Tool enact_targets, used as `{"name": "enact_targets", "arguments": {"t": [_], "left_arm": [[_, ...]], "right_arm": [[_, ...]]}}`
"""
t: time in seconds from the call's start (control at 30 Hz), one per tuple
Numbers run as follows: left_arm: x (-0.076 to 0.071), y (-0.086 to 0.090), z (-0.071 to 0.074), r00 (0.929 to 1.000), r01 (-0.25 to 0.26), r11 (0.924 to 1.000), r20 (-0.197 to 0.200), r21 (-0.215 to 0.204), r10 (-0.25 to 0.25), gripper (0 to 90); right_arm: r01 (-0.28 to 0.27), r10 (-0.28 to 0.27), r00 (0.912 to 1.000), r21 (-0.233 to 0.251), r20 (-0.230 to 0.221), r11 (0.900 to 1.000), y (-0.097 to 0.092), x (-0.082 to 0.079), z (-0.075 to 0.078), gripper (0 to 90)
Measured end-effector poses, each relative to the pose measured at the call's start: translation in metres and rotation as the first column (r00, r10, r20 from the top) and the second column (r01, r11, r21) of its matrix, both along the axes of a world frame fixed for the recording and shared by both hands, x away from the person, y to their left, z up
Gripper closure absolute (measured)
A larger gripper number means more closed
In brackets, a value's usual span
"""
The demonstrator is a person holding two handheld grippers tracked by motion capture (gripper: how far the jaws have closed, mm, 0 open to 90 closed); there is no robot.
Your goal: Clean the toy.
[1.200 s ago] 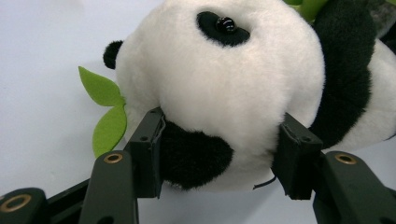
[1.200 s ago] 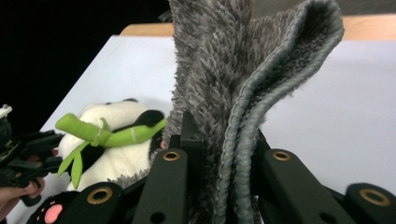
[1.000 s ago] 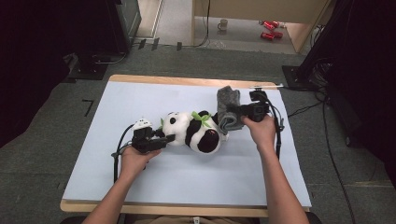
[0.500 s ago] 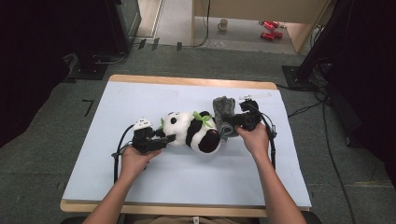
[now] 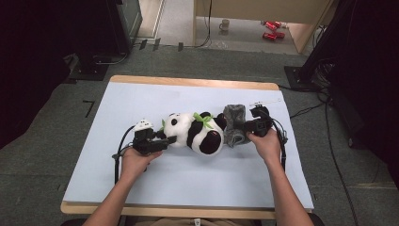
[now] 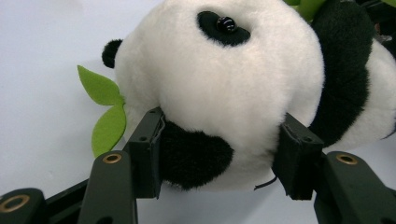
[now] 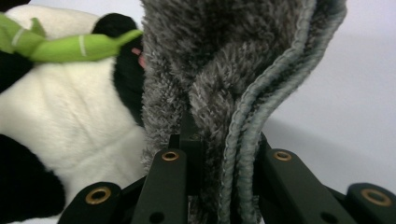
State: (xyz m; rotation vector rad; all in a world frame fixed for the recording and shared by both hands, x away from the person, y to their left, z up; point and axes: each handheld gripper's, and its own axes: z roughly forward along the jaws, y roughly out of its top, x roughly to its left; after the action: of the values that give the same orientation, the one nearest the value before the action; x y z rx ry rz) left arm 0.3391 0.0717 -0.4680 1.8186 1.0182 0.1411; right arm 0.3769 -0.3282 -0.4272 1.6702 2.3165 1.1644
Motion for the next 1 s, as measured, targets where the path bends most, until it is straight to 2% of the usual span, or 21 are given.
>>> {"name": "enact_targets", "arguments": {"t": [0.17, 0.33, 0.37, 0.4, 0.43, 0.47, 0.53, 0.67, 0.73, 0.83, 0.93, 1.0], "left_arm": [[0.001, 0.001, 0.001, 0.9999, 0.012, 0.9999, -0.007, 0.008, -0.012, 43.5], [0.0, 0.001, 0.001, 0.9999, 0.015, 0.9997, -0.004, 0.019, -0.015, 43.4], [-0.001, 0.001, 0.0, 0.9999, 0.015, 0.9997, -0.004, 0.021, -0.015, 43.4], [-0.001, 0.001, 0.0, 0.9999, 0.015, 0.9996, -0.004, 0.022, -0.015, 43.4], [-0.002, 0.001, 0.0, 0.9999, 0.016, 0.9995, -0.002, 0.026, -0.016, 43.4], [-0.003, 0.002, -0.001, 0.9998, 0.018, 0.9994, -0.004, 0.03, -0.018, 43.3], [-0.003, 0.003, -0.001, 0.9997, 0.022, 0.9994, -0.012, 0.028, -0.022, 43.2], [0.0, 0.004, -0.001, 0.9996, 0.025, 0.9996, -0.014, 0.013, -0.025, 43.4], [0.002, 0.004, -0.002, 0.9996, 0.022, 0.9998, -0.015, -0.004, -0.022, 43.6], [-0.002, 0.005, -0.004, 0.9997, 0.023, 0.9997, -0.006, 0.008, -0.023, 43.6], [-0.005, 0.005, -0.005, 0.9998, 0.018, 0.9998, -0.001, 0.012, -0.018, 43.5], [-0.005, 0.004, -0.005, 0.9998, 0.018, 0.9998, 0.002, 0.009, -0.018, 43.5]], "right_arm": [[0.028, -0.028, 0.9995, -0.035, -0.016, 0.999, -0.012, 0.001, 0.0, 77.7], [0.047, -0.047, 0.9989, 0.006, 0.003, 0.9989, -0.019, 0.0, 0.008, 77.7], [0.043, -0.044, 0.999, 0.032, 0.012, 0.9985, -0.02, 0.0, 0.012, 77.7], [0.028, -0.031, 0.9983, 0.057, 0.05, 0.998, -0.017, -0.001, 0.026, 77.7], [0.028, -0.031, 0.9983, 0.057, 0.05, 0.998, -0.017, -0.001, 0.026, 77.7], [0.004, -0.01, 0.9962, 0.063, 0.086, 0.998, -0.01, -0.001, 0.038, 77.6], [-0.012, 0.004, 0.9935, 0.07, 0.114, 0.9975, -0.003, -0.001, 0.045, 77.6], [-0.041, 0.029, 0.9896, 0.083, 0.141, 0.9957, 0.01, -0.001, 0.054, 77.7], [-0.064, 0.053, 0.9879, 0.071, 0.146, 0.9954, 0.021, 0.002, 0.054, 77.6], [-0.079, 0.072, 0.9901, 0.053, 0.12, 0.9955, 0.031, 0.009, 0.046, 77.5], [-0.082, 0.076, 0.9928, 0.058, 0.093, 0.9949, 0.035, 0.015, 0.034, 77.4], [-0.081, 0.075, 0.9929, 0.062, 0.092, 0.9948, 0.034, 0.017, 0.032, 77.3]]}}
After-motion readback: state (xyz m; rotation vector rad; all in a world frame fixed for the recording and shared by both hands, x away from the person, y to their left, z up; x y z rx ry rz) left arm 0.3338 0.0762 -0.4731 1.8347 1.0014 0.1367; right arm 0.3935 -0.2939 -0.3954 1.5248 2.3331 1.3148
